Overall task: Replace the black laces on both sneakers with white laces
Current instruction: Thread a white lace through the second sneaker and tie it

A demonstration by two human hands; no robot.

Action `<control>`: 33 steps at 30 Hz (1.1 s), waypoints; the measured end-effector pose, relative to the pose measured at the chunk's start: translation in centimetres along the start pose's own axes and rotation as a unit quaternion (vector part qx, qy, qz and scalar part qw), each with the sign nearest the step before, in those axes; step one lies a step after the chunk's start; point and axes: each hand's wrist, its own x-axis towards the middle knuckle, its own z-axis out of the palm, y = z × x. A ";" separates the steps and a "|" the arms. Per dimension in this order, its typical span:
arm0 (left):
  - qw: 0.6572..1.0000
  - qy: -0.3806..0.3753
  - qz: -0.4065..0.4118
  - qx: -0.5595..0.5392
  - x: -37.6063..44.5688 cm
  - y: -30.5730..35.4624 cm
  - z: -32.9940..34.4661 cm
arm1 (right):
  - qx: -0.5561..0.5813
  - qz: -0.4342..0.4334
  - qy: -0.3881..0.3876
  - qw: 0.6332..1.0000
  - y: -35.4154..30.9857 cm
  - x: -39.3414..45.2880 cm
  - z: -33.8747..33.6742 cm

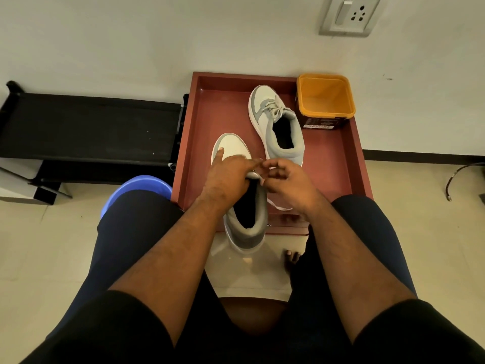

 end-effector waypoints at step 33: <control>0.944 0.028 -0.237 -0.228 -6.0 -3.6 -2.0 | -0.379 -0.264 -0.092 0.882 -0.5 3.3 2.6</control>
